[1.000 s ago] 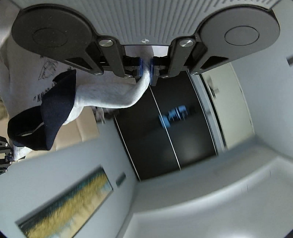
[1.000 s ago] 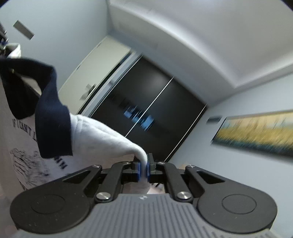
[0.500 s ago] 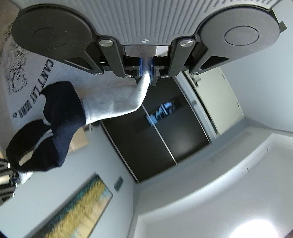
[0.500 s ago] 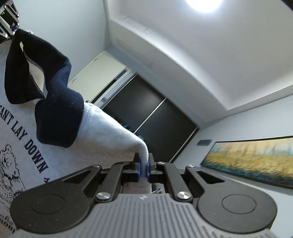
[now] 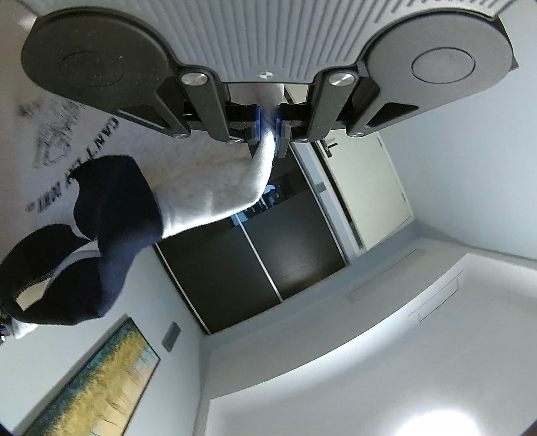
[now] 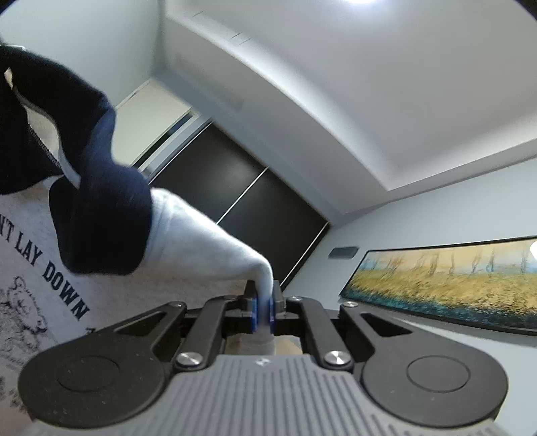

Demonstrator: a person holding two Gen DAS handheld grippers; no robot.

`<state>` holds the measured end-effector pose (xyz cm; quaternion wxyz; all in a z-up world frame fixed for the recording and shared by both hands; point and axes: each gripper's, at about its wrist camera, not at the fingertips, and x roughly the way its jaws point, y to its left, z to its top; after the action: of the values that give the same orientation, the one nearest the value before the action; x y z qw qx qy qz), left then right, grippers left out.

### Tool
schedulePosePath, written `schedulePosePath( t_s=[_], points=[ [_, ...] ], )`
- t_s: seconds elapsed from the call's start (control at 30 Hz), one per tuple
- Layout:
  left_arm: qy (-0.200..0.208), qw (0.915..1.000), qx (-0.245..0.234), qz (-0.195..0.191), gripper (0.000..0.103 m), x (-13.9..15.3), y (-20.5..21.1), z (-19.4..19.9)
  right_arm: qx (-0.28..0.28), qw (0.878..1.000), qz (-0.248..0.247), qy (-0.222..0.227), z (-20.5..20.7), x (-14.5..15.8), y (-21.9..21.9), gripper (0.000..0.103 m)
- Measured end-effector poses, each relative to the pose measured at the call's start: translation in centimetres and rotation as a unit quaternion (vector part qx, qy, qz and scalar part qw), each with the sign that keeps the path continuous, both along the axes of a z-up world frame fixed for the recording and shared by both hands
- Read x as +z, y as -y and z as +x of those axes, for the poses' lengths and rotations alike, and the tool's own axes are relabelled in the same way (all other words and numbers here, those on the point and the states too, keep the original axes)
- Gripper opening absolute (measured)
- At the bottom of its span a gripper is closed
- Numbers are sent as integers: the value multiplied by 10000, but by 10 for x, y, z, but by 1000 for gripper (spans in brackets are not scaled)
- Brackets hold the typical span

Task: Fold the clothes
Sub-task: 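Lift the sweatshirt with both grippers, flip it and lay it flat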

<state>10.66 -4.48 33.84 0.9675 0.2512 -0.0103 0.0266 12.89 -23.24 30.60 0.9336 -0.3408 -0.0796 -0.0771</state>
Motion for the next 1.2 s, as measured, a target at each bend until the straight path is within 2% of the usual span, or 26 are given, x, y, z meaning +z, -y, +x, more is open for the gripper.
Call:
schedulePosePath(
  t_s=[0.1,0.27,0.33,0.4,0.53,0.7,0.9,1.07,1.2],
  points=[
    [-223,9993,-106,263,6,-25,-1,0,131,9991,-49,-409,1,-28,8,7],
    [-994,9930,-341,543,6,-102,-7,-7,348,9934,-131,-1090,4,-74,21,7],
    [-1358,9876,-449,645,6,-141,-11,-14,442,9894,-162,-1371,2,-98,25,7],
    [-1728,9810,-562,682,6,-178,-13,-23,533,9840,-162,-1692,-7,-140,29,7],
    [-2339,9655,-822,799,5,-241,-15,-53,785,9690,138,-2338,-33,-207,37,7],
    [-2992,9416,-1321,795,5,-291,-32,-105,1210,9361,226,-3293,-70,-267,50,7],
    [-3445,9107,-1914,1233,4,-311,-35,-145,1860,8837,-79,-4294,-106,-296,62,7],
    [-3741,8871,-2158,1628,4,-318,-39,-159,2186,8525,-585,-4712,-118,-297,67,7],
    [-4007,8611,-2389,2021,4,-333,-41,-171,2418,8202,-1041,-5080,-106,-280,76,7]
  ],
)
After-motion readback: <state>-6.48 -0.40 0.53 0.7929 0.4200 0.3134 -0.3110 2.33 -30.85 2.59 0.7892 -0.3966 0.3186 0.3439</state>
